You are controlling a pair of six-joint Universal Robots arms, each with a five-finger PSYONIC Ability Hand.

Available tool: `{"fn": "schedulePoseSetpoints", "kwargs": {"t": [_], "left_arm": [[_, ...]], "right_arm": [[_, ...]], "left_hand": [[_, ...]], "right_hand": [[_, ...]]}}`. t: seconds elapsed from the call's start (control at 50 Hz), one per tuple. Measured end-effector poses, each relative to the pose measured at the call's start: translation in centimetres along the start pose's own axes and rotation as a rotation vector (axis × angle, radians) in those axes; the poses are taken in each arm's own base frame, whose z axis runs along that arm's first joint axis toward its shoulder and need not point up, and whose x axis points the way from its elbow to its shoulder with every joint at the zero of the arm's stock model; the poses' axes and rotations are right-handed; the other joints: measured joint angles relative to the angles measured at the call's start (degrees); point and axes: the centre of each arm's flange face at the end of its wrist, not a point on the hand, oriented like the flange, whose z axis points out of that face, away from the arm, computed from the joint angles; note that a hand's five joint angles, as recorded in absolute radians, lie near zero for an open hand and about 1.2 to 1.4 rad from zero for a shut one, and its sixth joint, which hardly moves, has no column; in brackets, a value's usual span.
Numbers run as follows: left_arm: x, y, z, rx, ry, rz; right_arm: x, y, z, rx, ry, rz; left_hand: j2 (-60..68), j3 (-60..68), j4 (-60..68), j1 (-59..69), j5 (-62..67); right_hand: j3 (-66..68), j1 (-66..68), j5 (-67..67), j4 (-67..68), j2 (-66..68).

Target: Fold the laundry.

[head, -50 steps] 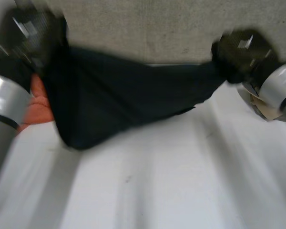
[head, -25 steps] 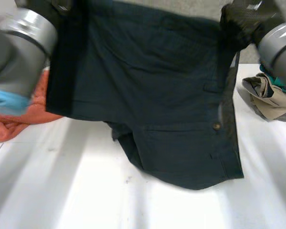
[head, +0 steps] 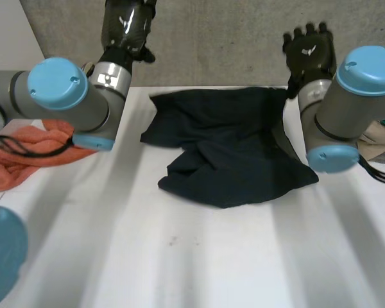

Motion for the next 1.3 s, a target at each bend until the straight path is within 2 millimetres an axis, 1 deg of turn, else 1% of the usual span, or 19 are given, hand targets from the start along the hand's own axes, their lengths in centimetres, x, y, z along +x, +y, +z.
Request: {"fn": "schedulePoseSetpoints", "kwargs": {"t": [0.1,0.18,0.22,0.24,0.26,0.3,0.32,0.34,0.4,0.5,0.64,0.7,0.72,0.74,0.76,0.8,1.04,1.2,1.3], "left_arm": [[0.4,-0.8,-4.2,-0.135,0.030,-0.019],[1.5,-1.4,-8.1,-0.256,0.083,-0.037],[2.4,-1.7,-10.8,-0.343,0.127,-0.049],[2.8,-1.7,-12.0,-0.386,0.149,-0.055],[3.1,-1.7,-13.0,-0.419,0.166,-0.060],[3.9,-1.6,-15.6,-0.517,0.216,-0.073],[4.0,-1.6,-16.0,-0.530,0.222,-0.075],[4.6,-1.5,-17.5,-0.588,0.252,-0.084],[5.7,-1.2,-20.4,-0.691,0.309,-0.107],[6.7,-0.9,-22.3,-0.761,0.345,-0.145],[7.5,0.8,-22.2,-0.788,0.350,-0.172],[7.9,1.9,-21.6,-0.788,0.347,-0.172],[8.0,2.3,-21.3,-0.784,0.346,-0.171],[8.1,2.5,-21.1,-0.783,0.345,-0.171],[8.2,2.9,-20.8,-0.778,0.343,-0.169],[8.4,3.6,-20.2,-0.769,0.339,-0.167],[9.7,7.0,-17.0,-0.675,0.315,-0.144],[10.0,9.7,-15.5,-0.619,0.310,-0.069],[9.7,10.7,-14.5,-0.591,0.296,-0.037]], "right_arm": [[0.0,1.3,-3.8,-0.115,-0.160,-0.012],[0.6,3.5,-6.5,-0.220,-0.258,-0.004],[0.9,4.8,-7.7,-0.274,-0.304,0.005],[1.1,5.7,-8.5,-0.307,-0.336,0.011],[1.2,6.2,-8.9,-0.323,-0.352,0.013],[1.5,7.5,-9.8,-0.358,-0.394,0.018],[1.6,7.6,-9.9,-0.361,-0.399,0.018],[1.8,8.3,-10.3,-0.373,-0.419,0.019],[2.4,9.6,-10.7,-0.380,-0.456,0.020],[2.4,11.4,-10.4,-0.364,-0.494,0.025],[1.7,13.9,-8.6,-0.325,-0.490,0.019],[1.3,14.7,-8.0,-0.320,-0.488,0.019],[1.1,15.0,-7.7,-0.317,-0.487,0.019],[1.1,15.1,-7.7,-0.317,-0.487,0.019],[1.0,15.4,-7.4,-0.313,-0.485,0.019],[0.8,15.6,-7.2,-0.308,-0.483,0.018],[0.7,16.0,-7.2,-0.301,-0.472,0.017],[0.8,15.8,-7.3,-0.310,-0.464,0.035],[0.9,15.5,-7.3,-0.305,-0.458,0.045]], "left_hand": [[0.0,0.0,0.0,0.1,0.0],[0.2,0.2,0.3,0.2,0.2],[0.9,0.6,0.9,1.1,0.3],[6.8,5.6,6.5,8.1,5.5],[6.8,5.6,6.5,8.1,5.5],[17.5,16.9,17.8,20.4,16.7],[17.5,16.9,17.8,20.4,16.7],[22.6,22.0,22.8,25.4,21.7],[30.0,29.5,30.1,31.7,28.7],[32.0,31.5,32.3,33.2,30.7],[23.6,23.3,23.6,24.3,22.2],[17.8,17.6,17.7,18.2,16.2],[17.2,16.9,16.8,17.9,15.4],[17.1,16.9,16.8,17.9,15.3],[17.1,16.9,16.6,17.9,15.1],[17.1,16.9,16.6,17.9,15.1],[17.8,17.5,18.1,18.2,17.3],[31.1,30.6,31.1,32.5,29.7],[36.8,35.8,36.9,36.7,35.3]], "right_hand": [[0.0,0.0,0.0,0.0,0.0],[0.0,0.0,0.0,0.0,0.0],[0.1,0.0,0.1,0.1,0.1],[0.9,0.9,0.9,0.9,1.1],[2.8,2.4,2.6,2.5,2.7],[6.7,6.3,6.8,6.6,6.8],[7.0,6.4,6.9,6.7,6.9],[7.9,7.3,8.1,7.8,7.3],[12.3,11.7,12.5,12.1,11.4],[16.3,15.8,16.4,16.5,16.1],[18.8,18.0,18.9,18.7,18.7],[27.1,26.5,26.1,26.3,27.1],[35.3,34.7,34.7,35.1,36.5],[37.9,36.9,37.2,37.7,39.2],[46.9,42.9,45.5,46.7,47.5],[53.7,47.7,52.1,53.8,53.6],[55.3,49.6,53.9,56.1,54.3],[55.3,49.6,54.4,56.1,54.3],[55.3,49.6,54.4,56.2,54.3]]}}
